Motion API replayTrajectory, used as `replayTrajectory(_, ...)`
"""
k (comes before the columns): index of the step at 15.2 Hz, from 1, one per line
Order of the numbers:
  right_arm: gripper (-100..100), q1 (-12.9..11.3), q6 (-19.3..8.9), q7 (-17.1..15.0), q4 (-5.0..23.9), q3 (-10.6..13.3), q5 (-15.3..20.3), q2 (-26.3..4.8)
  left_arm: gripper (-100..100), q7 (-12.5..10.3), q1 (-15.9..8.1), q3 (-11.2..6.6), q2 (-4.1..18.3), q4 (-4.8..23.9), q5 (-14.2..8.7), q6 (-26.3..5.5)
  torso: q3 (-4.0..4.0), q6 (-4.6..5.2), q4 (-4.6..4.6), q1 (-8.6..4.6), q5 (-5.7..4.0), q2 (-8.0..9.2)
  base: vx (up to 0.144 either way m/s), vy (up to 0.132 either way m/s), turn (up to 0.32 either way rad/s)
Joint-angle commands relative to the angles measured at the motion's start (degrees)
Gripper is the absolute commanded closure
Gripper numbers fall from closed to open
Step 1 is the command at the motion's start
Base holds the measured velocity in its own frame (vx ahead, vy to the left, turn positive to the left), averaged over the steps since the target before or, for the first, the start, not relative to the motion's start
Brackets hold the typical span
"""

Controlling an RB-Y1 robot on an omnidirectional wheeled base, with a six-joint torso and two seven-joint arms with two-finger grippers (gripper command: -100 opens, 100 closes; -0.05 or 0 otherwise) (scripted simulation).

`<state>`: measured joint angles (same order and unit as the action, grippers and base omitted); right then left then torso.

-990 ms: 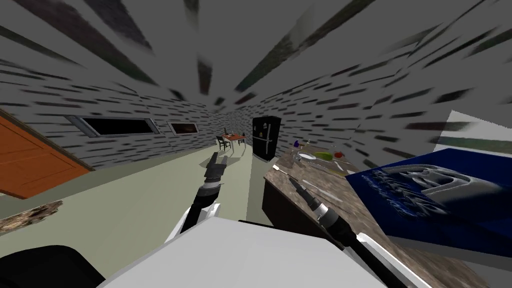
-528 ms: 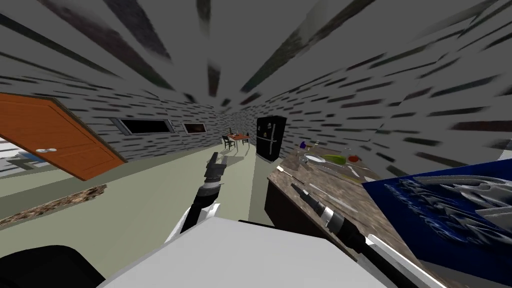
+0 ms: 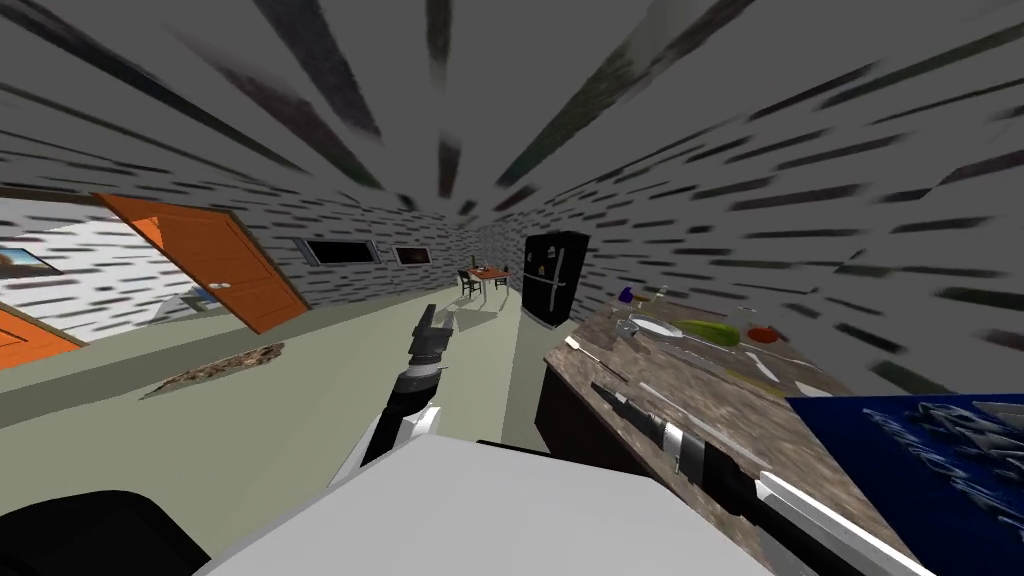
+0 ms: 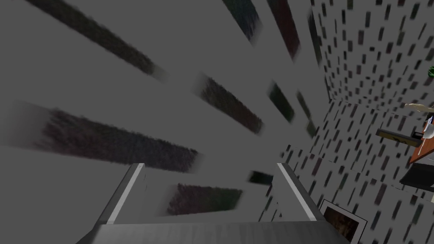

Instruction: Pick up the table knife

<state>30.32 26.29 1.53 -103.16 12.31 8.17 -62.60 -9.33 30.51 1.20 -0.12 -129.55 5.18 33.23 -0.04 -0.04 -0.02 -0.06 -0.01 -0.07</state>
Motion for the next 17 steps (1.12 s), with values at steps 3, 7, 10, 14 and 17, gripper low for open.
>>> replayTrajectory(3, -100, 0.6, 0.2, -0.1, 2.0, 0.7, 1.0, -5.3, 0, 0.0, 0.0, 0.00, 0.0, 0.0, 0.0, 0.0, 0.01, 0.01, 0.00, -0.02, 0.00, 0.01, 0.001, -0.020, 0.197)
replayTrajectory(7, -100, 0.8, 0.5, -0.1, 3.8, 1.4, 1.8, -8.9, 0, 0.0, 0.0, 0.00, 0.0, 0.0, 0.0, 0.0, 0.02, 0.02, 0.01, -0.04, -0.01, 0.02, -0.001, -0.017, 0.156)
replayTrajectory(10, -100, 1.3, 1.1, -0.1, 7.3, 3.1, 3.4, -13.3, 0, 0.0, 0.0, 0.00, 0.0, 0.0, 0.0, 0.0, 0.03, 0.02, 0.01, 0.00, 0.00, 0.04, -0.008, -0.009, 0.218)
replayTrajectory(14, -100, 1.6, 1.4, -0.1, 9.0, 3.9, 4.2, -17.9, 0, 0.0, 0.0, 0.00, 0.0, 0.0, 0.0, 0.0, -0.01, 0.00, 0.00, -0.03, 0.01, -0.01, 0.004, -0.022, 0.193)
replayTrajectory(17, -100, 1.9, 1.7, -0.1, 10.6, 4.8, 5.0, -20.7, 0, 0.0, 0.0, 0.00, 0.0, 0.0, 0.0, 0.0, 0.01, 0.02, 0.01, -0.03, -0.01, 0.02, -0.006, -0.016, 0.122)
